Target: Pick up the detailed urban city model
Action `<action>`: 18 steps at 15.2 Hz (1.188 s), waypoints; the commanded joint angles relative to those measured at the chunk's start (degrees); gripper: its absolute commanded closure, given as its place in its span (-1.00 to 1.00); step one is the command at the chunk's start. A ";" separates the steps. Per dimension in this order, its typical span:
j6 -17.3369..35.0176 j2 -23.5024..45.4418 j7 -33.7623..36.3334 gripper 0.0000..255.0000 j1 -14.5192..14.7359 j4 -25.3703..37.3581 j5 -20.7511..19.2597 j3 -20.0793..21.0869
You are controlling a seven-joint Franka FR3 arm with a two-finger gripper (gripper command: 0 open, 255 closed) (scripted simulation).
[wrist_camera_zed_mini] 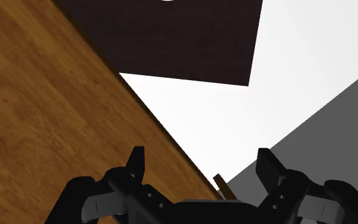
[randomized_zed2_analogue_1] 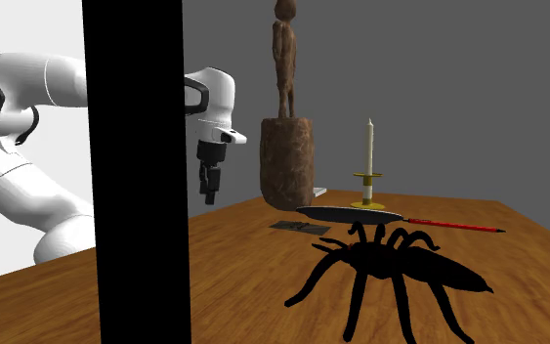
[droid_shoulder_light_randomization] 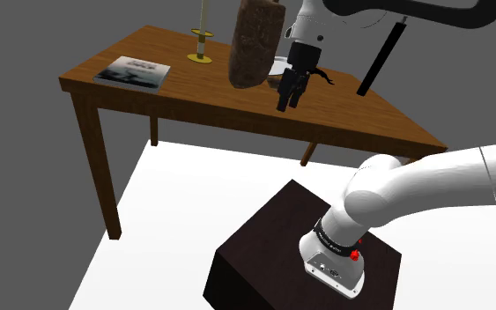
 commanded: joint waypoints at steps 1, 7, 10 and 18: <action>0.00 0.00 0.00 -1.00 0.00 0.00 0.00 0.00; 12.88 4.31 8.11 -1.00 -5.39 0.33 -0.58 -0.39; 18.95 6.30 12.21 -1.00 -8.09 0.67 -1.07 -0.69; 33.94 10.75 23.57 -1.00 -15.65 1.69 -2.99 -1.48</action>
